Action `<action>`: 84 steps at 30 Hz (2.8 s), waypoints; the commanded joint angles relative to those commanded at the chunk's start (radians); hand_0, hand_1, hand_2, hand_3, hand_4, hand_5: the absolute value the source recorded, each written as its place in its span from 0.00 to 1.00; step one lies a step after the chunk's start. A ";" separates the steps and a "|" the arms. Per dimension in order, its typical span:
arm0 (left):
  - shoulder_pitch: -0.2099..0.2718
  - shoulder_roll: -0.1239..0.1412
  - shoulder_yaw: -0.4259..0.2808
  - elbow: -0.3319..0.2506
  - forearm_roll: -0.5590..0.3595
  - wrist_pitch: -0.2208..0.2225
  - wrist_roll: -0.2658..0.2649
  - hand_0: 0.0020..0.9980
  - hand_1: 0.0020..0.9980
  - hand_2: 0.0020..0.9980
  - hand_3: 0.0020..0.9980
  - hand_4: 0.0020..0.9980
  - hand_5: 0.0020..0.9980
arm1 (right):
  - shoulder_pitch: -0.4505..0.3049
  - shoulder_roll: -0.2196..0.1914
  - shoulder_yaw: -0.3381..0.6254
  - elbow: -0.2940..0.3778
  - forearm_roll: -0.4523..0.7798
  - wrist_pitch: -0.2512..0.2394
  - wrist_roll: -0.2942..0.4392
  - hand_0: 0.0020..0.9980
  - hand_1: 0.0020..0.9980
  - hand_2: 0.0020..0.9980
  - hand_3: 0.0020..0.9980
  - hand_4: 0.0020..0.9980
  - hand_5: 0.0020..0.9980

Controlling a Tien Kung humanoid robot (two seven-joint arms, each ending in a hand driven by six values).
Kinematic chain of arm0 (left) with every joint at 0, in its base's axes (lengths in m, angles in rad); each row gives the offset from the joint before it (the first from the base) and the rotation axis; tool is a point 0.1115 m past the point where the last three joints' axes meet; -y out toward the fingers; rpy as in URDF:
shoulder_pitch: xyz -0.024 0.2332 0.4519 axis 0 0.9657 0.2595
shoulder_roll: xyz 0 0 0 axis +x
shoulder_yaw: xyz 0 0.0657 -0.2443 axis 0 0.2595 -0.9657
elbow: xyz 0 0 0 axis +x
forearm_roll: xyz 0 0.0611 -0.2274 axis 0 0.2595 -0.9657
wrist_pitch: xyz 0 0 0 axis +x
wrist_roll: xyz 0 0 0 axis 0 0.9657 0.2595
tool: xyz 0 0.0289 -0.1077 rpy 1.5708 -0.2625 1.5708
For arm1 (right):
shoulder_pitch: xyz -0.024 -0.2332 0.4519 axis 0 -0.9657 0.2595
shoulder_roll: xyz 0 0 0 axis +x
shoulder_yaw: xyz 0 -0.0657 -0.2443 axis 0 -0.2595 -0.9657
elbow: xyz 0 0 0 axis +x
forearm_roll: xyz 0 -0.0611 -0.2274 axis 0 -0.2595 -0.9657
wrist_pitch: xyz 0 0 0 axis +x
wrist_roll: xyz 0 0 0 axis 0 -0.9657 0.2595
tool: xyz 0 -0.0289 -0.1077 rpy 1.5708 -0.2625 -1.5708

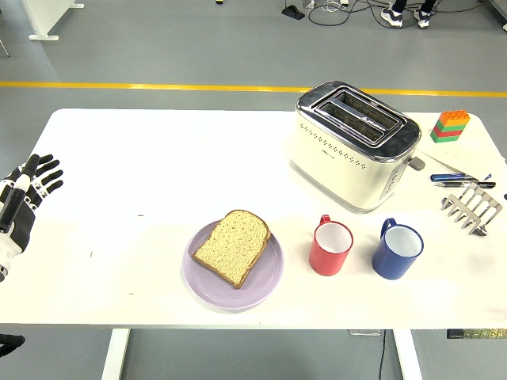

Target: Push plate across desktop,pick up the break from the machine,place the break in the plate

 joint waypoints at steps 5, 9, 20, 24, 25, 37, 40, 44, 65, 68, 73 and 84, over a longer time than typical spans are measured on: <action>-0.004 -0.001 0.005 0.001 -0.003 0.001 0.000 0.79 0.78 0.78 0.71 0.74 0.84 | 0.003 0.002 0.000 -0.001 0.001 0.002 -0.002 0.71 0.68 0.68 0.62 0.51 0.43; -0.008 0.001 0.006 0.000 -0.004 0.001 0.000 0.79 0.78 0.78 0.71 0.74 0.85 | 0.005 0.001 0.003 -0.001 0.001 0.002 -0.002 0.72 0.68 0.68 0.62 0.51 0.42; -0.014 0.002 0.006 -0.001 -0.003 0.000 0.001 0.79 0.78 0.77 0.71 0.73 0.85 | 0.008 0.002 0.008 -0.004 0.006 0.004 -0.003 0.72 0.68 0.68 0.62 0.51 0.42; -0.016 0.002 0.005 -0.002 -0.003 0.002 0.003 0.79 0.78 0.77 0.71 0.74 0.85 | 0.010 0.002 0.010 -0.005 0.006 0.004 -0.003 0.72 0.68 0.68 0.62 0.51 0.41; -0.016 0.002 0.005 -0.002 -0.003 0.002 0.004 0.79 0.78 0.77 0.71 0.74 0.85 | 0.010 0.002 0.010 -0.005 0.006 0.004 -0.003 0.72 0.68 0.68 0.62 0.51 0.41; -0.021 0.000 0.007 -0.001 -0.002 0.007 0.011 0.79 0.77 0.77 0.70 0.74 0.86 | 0.011 0.004 0.012 -0.008 0.006 0.003 -0.002 0.72 0.68 0.68 0.62 0.51 0.41; -0.022 0.000 0.007 -0.001 -0.003 0.008 0.013 0.79 0.77 0.77 0.70 0.74 0.86 | 0.012 0.004 0.013 -0.010 0.007 0.003 -0.002 0.71 0.68 0.68 0.62 0.51 0.41; -0.022 0.000 0.006 -0.001 -0.005 0.011 0.014 0.79 0.77 0.77 0.70 0.74 0.86 | 0.013 0.005 0.013 -0.012 0.007 0.003 -0.001 0.71 0.68 0.68 0.62 0.51 0.41; -0.025 -0.001 0.005 -0.002 -0.016 0.024 0.015 0.79 0.76 0.76 0.69 0.71 0.91 | 0.016 0.008 0.010 -0.018 0.008 0.004 -0.001 0.72 0.68 0.68 0.62 0.51 0.41; -0.025 0.000 0.005 -0.002 -0.017 0.024 0.015 0.79 0.76 0.76 0.69 0.71 0.91 | 0.016 0.008 0.007 -0.019 0.008 0.004 -0.001 0.72 0.68 0.68 0.62 0.51 0.41; -0.024 0.000 0.006 -0.001 -0.018 0.028 0.015 0.79 0.76 0.76 0.69 0.70 0.93 | 0.015 0.008 0.001 -0.022 0.009 0.004 -0.001 0.71 0.68 0.68 0.62 0.52 0.42; -0.020 0.000 0.012 -0.001 -0.019 0.029 0.015 0.79 0.75 0.76 0.69 0.68 0.95 | 0.009 0.008 -0.002 -0.024 0.010 0.005 0.000 0.71 0.68 0.68 0.62 0.51 0.41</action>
